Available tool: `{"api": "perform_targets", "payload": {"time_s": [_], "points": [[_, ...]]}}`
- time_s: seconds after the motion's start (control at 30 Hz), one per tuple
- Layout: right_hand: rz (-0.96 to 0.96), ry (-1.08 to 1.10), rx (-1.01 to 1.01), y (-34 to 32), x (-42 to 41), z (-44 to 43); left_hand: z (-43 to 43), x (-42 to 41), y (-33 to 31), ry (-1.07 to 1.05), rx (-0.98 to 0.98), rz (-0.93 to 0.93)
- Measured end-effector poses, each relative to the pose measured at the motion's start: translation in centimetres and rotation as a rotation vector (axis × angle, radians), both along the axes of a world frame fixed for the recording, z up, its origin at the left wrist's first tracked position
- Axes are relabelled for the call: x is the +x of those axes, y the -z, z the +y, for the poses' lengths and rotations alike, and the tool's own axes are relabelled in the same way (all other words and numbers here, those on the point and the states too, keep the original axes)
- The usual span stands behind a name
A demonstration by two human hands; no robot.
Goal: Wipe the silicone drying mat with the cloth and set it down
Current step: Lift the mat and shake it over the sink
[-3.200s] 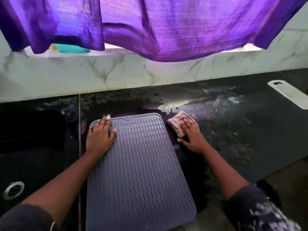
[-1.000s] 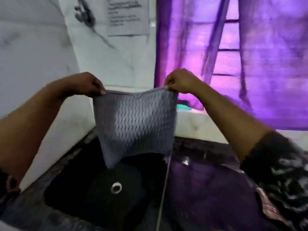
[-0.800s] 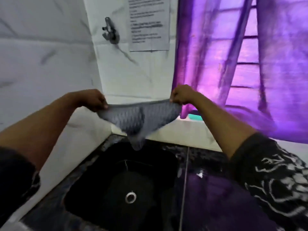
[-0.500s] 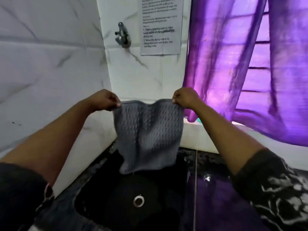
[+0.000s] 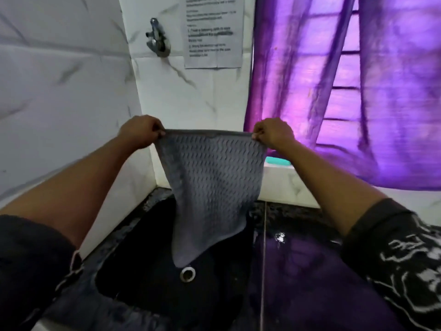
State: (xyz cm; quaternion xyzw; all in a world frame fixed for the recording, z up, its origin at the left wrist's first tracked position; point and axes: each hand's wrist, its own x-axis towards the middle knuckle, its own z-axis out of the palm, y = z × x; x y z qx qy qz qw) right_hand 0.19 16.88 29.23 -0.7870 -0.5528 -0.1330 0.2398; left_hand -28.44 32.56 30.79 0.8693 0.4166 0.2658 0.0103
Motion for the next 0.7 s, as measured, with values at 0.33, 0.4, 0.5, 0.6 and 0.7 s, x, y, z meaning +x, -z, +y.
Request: {"api": "perform_targets", "payload": {"time_s": [0.33,0.4,0.5,0.6,0.7], "points": [[-0.042,-0.023,-0.058,-3.6,5.1,-19.0,-11.8,6.0,-1.4,0.28,0.015,-0.074],[-0.013,-0.036,-0.066,-3.8,5.0,-23.1,-14.0,6.5,-1.2,0.336,-0.015,-0.104],[0.046,-0.037,-0.035,-4.6,4.9,-28.3,-16.8,7.4,-1.0,0.426,-0.135,-0.153],[0.139,-0.036,0.03,-5.4,6.0,-31.0,-18.1,9.2,-0.9,0.508,-0.308,-0.245],[0.273,-0.036,0.035,-4.4,8.9,-31.1,-18.5,12.2,0.1,0.554,-0.47,-0.295]]}}
